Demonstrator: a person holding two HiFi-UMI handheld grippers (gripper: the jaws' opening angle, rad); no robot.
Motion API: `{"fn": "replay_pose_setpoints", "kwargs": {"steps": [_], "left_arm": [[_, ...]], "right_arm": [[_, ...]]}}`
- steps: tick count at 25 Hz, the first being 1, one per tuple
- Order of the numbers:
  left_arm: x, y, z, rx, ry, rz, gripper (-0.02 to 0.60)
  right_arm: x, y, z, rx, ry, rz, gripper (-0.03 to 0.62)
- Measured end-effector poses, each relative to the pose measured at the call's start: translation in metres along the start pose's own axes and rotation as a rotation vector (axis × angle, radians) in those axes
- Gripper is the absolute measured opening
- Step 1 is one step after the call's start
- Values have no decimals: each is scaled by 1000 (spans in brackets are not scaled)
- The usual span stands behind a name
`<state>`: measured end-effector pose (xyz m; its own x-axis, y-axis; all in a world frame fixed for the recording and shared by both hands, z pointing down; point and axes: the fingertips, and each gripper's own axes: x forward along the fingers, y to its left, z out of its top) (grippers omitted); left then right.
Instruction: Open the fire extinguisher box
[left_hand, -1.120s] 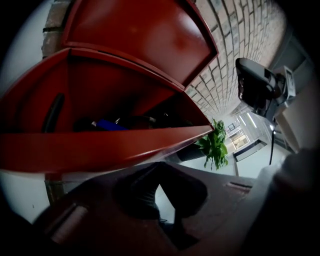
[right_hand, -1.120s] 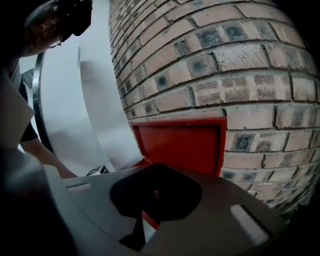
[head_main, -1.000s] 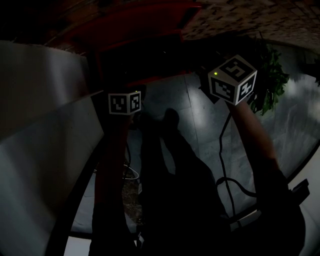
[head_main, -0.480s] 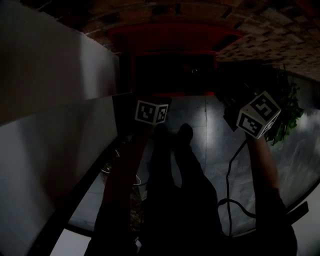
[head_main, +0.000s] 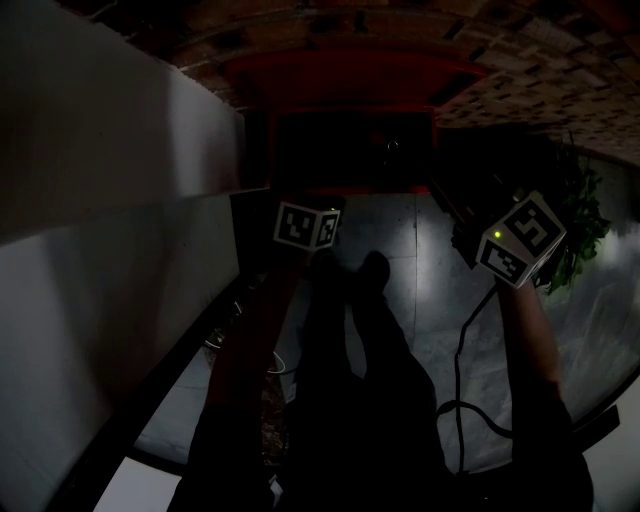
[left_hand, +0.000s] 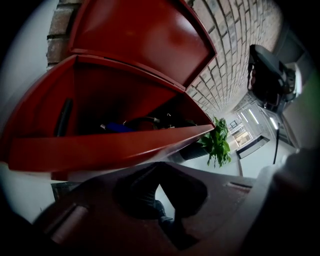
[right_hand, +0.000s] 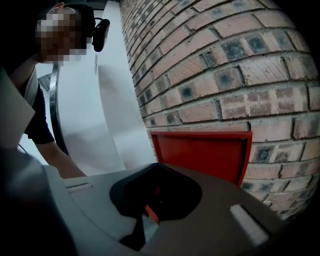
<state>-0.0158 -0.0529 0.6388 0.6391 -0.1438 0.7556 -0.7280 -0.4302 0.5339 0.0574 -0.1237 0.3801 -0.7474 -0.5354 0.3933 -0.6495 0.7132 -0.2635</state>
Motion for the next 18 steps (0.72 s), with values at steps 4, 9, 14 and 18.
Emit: {"fn": "replay_pose_setpoints", "kwargs": {"steps": [4, 9, 14, 18], "left_arm": [[-1, 1, 1, -2, -3, 8, -2], [0, 1, 0, 0, 1, 11, -2], [0, 2, 1, 1, 2, 16, -2], [1, 2, 0, 3, 4, 17, -2]], "right_arm": [[-3, -1, 0, -1, -6, -1, 2], [-9, -6, -2, 14, -17, -13, 2], [-11, -8, -3, 10, -18, -12, 0], [-13, -12, -4, 5, -15, -22, 2]]}}
